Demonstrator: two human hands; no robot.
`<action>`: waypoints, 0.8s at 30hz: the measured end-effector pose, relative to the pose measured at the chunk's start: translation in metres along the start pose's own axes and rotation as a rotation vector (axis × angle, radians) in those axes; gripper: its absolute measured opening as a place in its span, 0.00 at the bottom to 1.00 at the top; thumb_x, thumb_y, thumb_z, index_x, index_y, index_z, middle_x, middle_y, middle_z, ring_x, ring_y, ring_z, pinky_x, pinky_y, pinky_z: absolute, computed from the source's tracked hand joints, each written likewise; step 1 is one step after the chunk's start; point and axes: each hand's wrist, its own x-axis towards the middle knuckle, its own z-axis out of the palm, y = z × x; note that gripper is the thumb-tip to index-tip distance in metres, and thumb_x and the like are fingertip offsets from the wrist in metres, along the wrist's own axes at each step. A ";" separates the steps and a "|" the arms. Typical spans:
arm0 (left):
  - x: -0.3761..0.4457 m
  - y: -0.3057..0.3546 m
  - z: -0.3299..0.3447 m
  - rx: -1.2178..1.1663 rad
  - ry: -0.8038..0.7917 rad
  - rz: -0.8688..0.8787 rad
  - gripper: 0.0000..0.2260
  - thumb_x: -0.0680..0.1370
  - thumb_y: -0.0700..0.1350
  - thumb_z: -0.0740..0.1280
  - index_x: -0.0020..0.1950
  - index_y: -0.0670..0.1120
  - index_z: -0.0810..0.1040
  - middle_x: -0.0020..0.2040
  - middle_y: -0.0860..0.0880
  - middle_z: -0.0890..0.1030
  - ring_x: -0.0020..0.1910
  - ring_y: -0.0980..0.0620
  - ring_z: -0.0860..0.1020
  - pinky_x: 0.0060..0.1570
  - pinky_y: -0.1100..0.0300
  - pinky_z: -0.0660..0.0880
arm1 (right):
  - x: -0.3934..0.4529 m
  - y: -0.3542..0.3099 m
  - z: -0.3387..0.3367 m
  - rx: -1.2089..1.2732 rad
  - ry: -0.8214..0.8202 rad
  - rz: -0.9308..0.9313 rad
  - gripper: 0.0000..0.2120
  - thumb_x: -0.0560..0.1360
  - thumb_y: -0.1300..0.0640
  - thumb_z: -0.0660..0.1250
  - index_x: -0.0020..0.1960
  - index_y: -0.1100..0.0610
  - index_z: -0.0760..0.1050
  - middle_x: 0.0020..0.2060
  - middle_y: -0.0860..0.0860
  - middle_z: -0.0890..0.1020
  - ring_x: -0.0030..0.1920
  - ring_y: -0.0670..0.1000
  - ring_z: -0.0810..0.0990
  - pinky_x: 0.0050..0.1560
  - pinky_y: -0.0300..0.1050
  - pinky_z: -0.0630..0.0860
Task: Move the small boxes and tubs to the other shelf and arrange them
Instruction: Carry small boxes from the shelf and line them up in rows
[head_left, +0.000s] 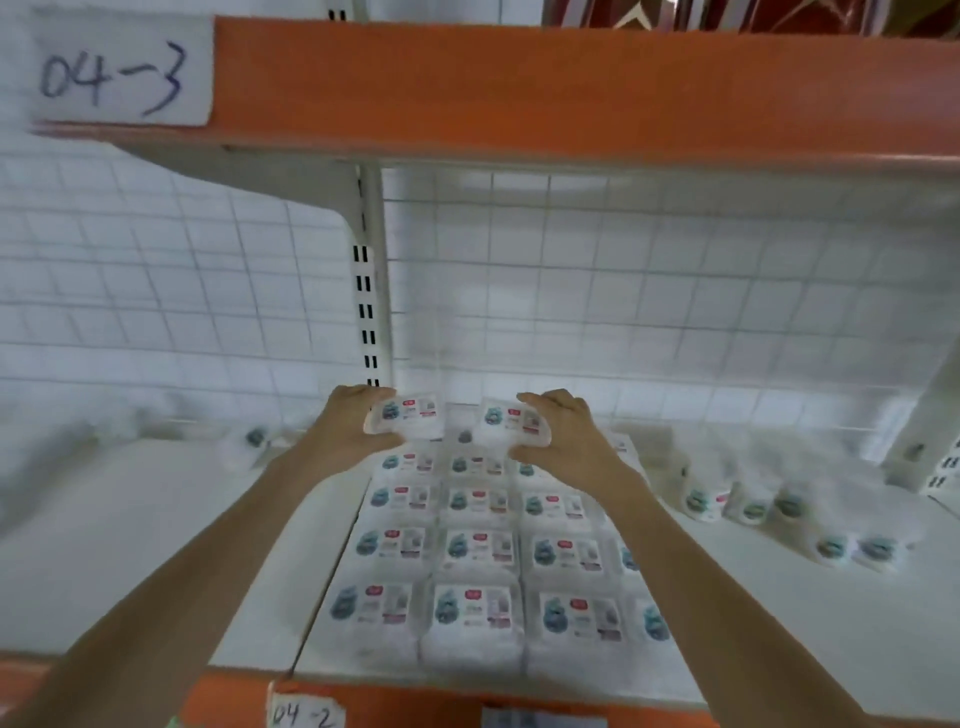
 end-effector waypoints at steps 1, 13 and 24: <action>0.004 -0.004 0.004 0.000 -0.029 -0.010 0.28 0.71 0.46 0.73 0.69 0.43 0.68 0.66 0.43 0.71 0.66 0.44 0.65 0.67 0.50 0.64 | 0.010 0.000 0.007 0.001 -0.022 0.016 0.33 0.72 0.50 0.70 0.72 0.53 0.61 0.66 0.54 0.64 0.66 0.56 0.60 0.64 0.46 0.61; 0.029 -0.017 0.042 0.351 0.000 0.088 0.18 0.78 0.51 0.62 0.66 0.45 0.70 0.66 0.48 0.71 0.66 0.50 0.66 0.63 0.59 0.65 | 0.054 -0.001 0.059 0.109 -0.072 0.129 0.25 0.75 0.54 0.66 0.69 0.59 0.63 0.70 0.54 0.57 0.65 0.52 0.68 0.56 0.36 0.64; 0.030 -0.025 0.043 0.295 0.052 0.136 0.16 0.77 0.49 0.64 0.62 0.44 0.73 0.59 0.47 0.74 0.61 0.50 0.69 0.60 0.59 0.69 | 0.056 0.000 0.066 0.223 0.054 0.216 0.15 0.74 0.55 0.67 0.58 0.59 0.72 0.61 0.57 0.66 0.50 0.46 0.66 0.46 0.33 0.61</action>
